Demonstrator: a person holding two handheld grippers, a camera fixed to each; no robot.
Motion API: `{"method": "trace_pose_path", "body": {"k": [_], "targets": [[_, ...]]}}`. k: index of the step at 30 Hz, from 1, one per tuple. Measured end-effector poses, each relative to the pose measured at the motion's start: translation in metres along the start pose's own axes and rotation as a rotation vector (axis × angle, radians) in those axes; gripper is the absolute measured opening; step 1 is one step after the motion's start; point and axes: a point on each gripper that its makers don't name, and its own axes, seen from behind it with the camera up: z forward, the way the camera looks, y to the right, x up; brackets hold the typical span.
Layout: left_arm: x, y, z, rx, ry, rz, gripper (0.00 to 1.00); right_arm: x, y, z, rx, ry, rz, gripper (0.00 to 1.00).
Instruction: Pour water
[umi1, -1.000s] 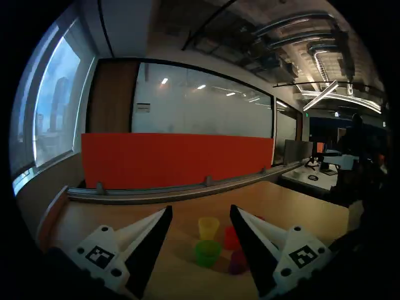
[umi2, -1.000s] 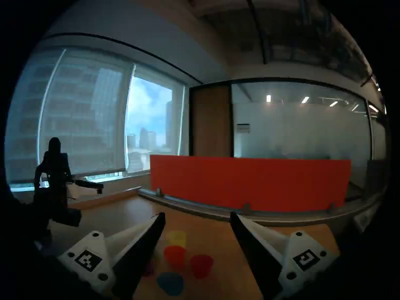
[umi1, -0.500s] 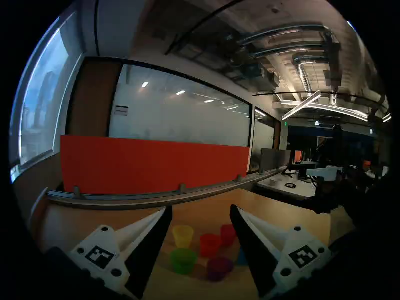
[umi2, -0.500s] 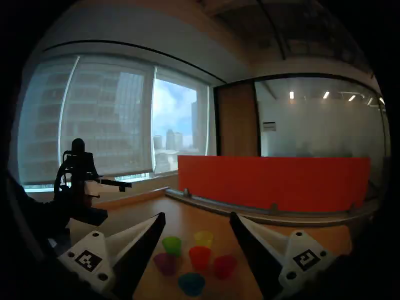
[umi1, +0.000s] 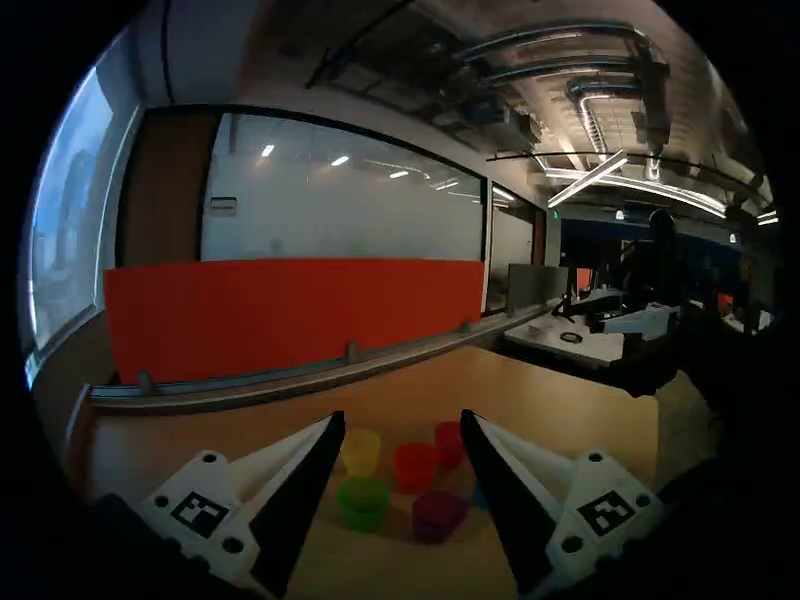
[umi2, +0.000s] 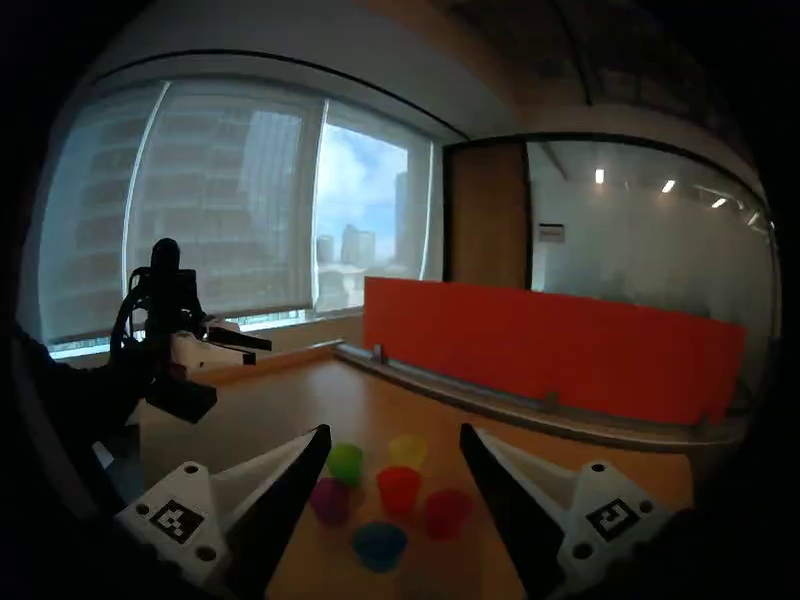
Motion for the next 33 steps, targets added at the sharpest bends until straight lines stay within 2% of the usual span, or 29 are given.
{"method": "trace_pose_path", "body": {"k": [6,14,33], "targets": [[-0.015,-0.001,0.005,-0.015,-0.064,0.035,0.85,-0.008,-0.008,0.003,0.026,-0.054,-0.018,1.0],[-0.025,-0.005,0.013,-0.017,-0.094,0.06,0.85,-0.017,-0.006,0.008,0.034,-0.086,-0.02,1.0],[-0.065,-0.024,0.03,-0.027,-0.188,0.049,0.85,-0.076,-0.001,0.018,0.057,-0.224,-0.021,1.0]]}}
